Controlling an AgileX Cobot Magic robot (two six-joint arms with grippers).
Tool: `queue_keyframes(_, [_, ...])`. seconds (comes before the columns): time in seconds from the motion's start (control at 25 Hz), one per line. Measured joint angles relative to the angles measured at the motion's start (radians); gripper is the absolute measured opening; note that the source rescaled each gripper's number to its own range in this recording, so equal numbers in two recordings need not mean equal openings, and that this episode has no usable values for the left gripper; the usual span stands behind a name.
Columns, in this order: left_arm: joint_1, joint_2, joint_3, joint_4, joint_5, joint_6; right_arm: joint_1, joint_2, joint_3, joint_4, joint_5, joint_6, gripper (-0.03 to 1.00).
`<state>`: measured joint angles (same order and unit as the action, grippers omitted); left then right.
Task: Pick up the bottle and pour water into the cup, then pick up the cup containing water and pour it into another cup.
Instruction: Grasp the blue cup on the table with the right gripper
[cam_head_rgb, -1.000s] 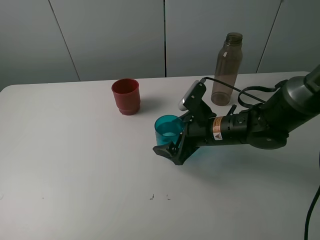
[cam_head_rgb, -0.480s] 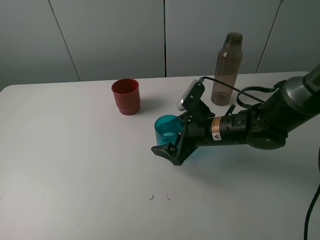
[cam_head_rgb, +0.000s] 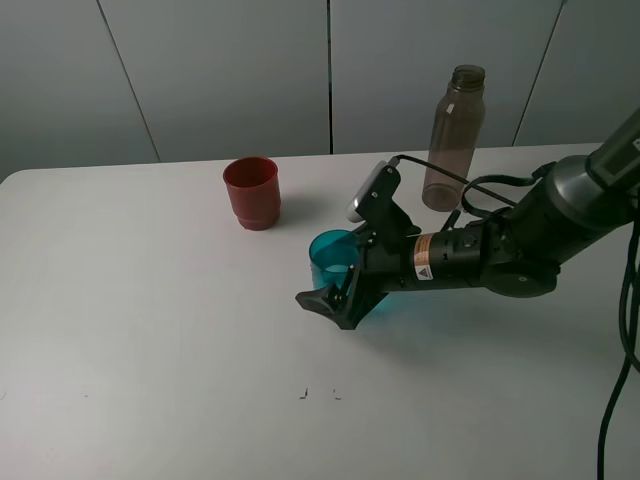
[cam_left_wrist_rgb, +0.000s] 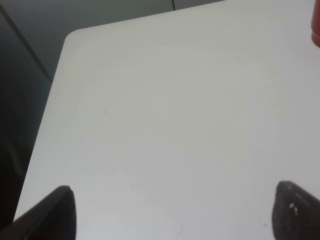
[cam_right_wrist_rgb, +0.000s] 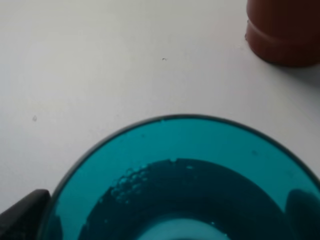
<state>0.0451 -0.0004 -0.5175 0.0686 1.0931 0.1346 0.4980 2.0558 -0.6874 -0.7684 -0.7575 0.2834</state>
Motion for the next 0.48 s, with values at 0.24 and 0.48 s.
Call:
queue_keyframes(0.24, [0.0, 0.0, 0.0, 0.0, 0.0, 0.0, 0.0, 0.0, -0.001, 0.0, 0.0, 0.002, 1.0])
queue_keyframes(0.48, [0.0, 0.0, 0.0, 0.0, 0.0, 0.002, 0.0, 0.0, -0.001, 0.0, 0.0, 0.004, 1.0])
